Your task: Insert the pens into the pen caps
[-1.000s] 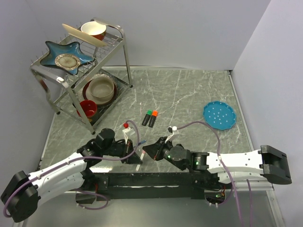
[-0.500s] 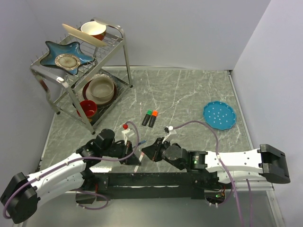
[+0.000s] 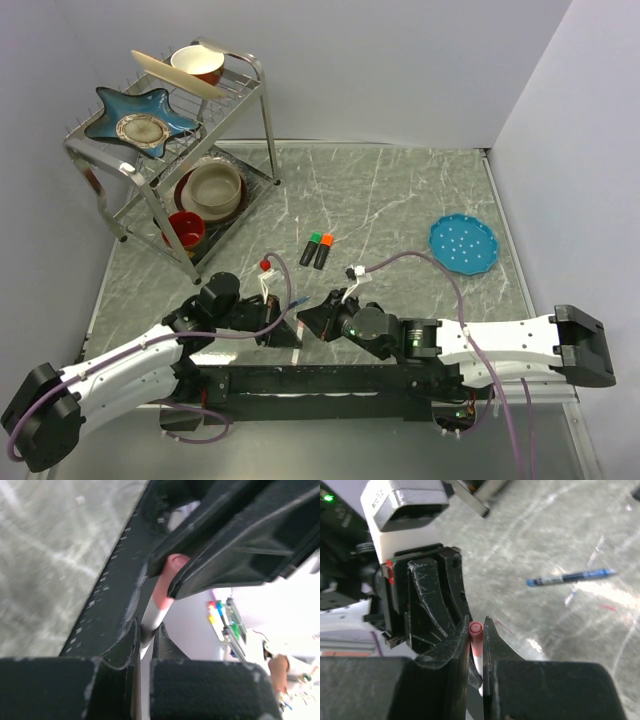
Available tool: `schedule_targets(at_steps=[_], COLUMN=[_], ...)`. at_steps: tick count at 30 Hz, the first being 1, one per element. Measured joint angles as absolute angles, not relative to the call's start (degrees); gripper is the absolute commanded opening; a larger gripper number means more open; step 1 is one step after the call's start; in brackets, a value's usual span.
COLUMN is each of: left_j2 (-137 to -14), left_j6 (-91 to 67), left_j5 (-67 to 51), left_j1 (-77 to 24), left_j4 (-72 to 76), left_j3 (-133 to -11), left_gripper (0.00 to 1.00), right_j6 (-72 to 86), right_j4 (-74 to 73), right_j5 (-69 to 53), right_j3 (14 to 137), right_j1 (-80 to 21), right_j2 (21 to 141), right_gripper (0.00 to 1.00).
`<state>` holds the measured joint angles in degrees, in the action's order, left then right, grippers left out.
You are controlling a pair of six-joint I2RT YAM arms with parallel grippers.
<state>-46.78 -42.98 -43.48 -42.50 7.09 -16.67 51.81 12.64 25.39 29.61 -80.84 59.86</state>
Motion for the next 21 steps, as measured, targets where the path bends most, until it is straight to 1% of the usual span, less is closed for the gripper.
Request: schedule_targets(at_steps=[7,14,15,17,19,20,21], left_j2=[-44.3,-44.3,-44.3,-44.3,-44.2,-44.1,-43.9], left_j6=[-45.3,-45.5,-45.3,-44.6,-44.0,-43.5,-43.2], left_j5=[-47.5,-49.5,-49.6,-49.4,-48.8,-48.2,-47.5], left_j1=[-42.5,-42.6,-42.6,-42.6,-42.6,-42.6,-42.5], left_j4=[11.9,14.4,14.4,14.3,14.4,14.4,14.6], left_j3=[-16.4,-16.4,-16.4,-16.5,-16.8,-17.1,-17.4], left_gripper=[0.01,0.01,0.01,0.01,0.01,0.01,0.01], right_j6=[48.2,47.7,47.9,48.7,50.0,50.5,50.7], right_j4=[18.6,15.6,14.1,9.8,5.0,3.0,0.1], right_j5=[23.2,22.6,23.0,24.4,26.6,27.3,27.6], right_j3=[28.4,28.5,28.6,29.2,30.1,30.6,31.2], right_j1=[-81.2,-81.7,-82.0,-82.7,-83.7,-84.1,-84.5], right_j2=[59.0,54.0,52.8,50.4,47.9,46.7,45.2], right_gripper=[0.0,0.0,0.06,0.22,0.31,0.41,0.46])
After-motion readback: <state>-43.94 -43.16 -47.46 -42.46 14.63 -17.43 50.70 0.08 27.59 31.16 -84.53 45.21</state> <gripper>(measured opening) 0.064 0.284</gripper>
